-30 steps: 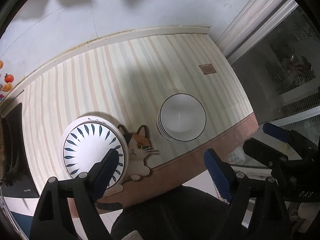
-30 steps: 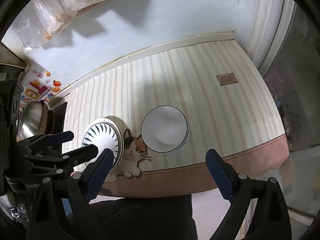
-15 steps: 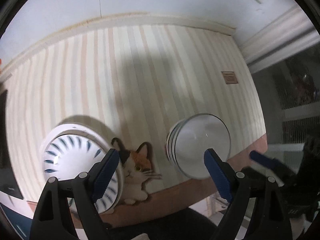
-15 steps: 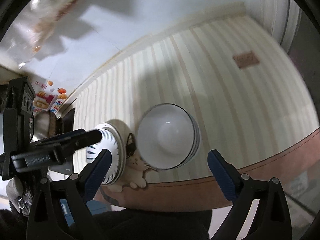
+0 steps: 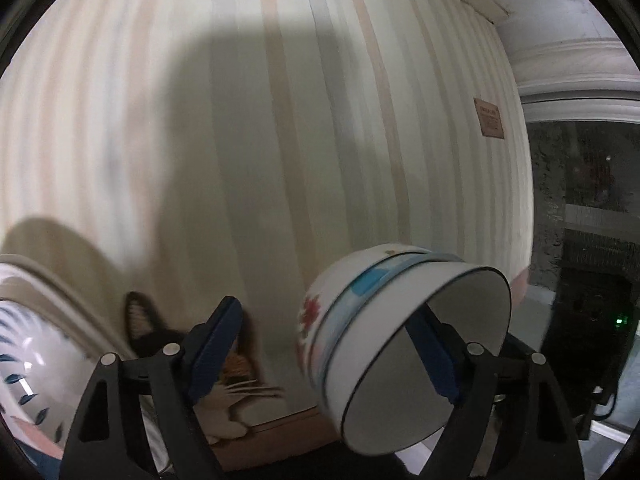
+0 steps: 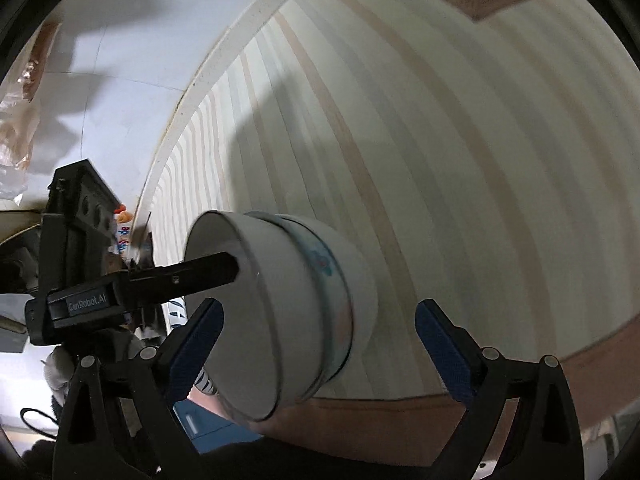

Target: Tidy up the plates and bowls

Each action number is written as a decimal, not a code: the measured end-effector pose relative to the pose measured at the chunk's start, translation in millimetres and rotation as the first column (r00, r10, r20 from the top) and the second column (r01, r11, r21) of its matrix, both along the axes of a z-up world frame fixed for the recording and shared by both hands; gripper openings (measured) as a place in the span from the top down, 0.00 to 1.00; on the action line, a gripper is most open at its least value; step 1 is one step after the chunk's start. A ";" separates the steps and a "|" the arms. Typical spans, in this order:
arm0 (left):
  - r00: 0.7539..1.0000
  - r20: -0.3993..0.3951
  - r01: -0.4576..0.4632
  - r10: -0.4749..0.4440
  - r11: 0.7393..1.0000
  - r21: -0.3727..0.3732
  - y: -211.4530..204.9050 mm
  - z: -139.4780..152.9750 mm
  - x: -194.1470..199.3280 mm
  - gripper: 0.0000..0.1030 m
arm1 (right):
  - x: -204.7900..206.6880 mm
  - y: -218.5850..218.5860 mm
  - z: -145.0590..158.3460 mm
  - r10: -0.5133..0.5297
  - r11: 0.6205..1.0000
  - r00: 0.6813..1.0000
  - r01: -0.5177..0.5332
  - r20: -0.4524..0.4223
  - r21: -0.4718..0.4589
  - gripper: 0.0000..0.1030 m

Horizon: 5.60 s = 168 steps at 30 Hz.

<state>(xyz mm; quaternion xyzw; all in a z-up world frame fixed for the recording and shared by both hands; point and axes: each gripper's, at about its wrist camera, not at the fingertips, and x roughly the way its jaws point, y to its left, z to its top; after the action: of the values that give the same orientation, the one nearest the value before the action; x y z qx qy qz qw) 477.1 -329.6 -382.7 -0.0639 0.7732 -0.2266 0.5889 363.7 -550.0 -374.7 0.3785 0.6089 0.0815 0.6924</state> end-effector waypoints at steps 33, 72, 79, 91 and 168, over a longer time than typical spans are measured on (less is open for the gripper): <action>0.996 0.088 0.014 -0.016 1.000 0.021 5.6 29.7 -16.4 0.39 | 51.1 43.2 -32.1 0.152 0.985 0.988 -0.152 0.002 0.076 0.38; 0.969 0.110 -0.227 0.220 0.972 0.063 230.9 44.6 -6.5 0.39 | 87.1 314.5 -19.8 0.396 0.912 0.918 -0.392 -0.008 0.122 0.41; 0.970 0.088 -0.233 0.228 0.971 0.052 238.3 32.6 -2.5 0.39 | 95.3 328.2 -32.1 0.396 0.914 0.917 -0.391 -0.036 0.107 0.41; 0.969 0.096 -0.232 0.226 0.971 0.055 243.9 31.4 -3.5 0.39 | 94.3 324.2 -35.9 0.393 0.917 0.918 -0.386 -0.057 0.102 0.41; 0.477 0.863 -0.432 0.169 0.900 0.063 266.8 336.3 -401.2 0.01 | -336.4 327.0 359.1 0.377 0.752 0.782 0.055 0.497 -0.656 0.01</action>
<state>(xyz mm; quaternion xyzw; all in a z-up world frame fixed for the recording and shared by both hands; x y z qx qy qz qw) 75.9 -62.9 -46.4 -0.0015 0.3931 -0.0126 0.9194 27.3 -223.0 -15.6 0.0165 0.3784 0.0483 0.9242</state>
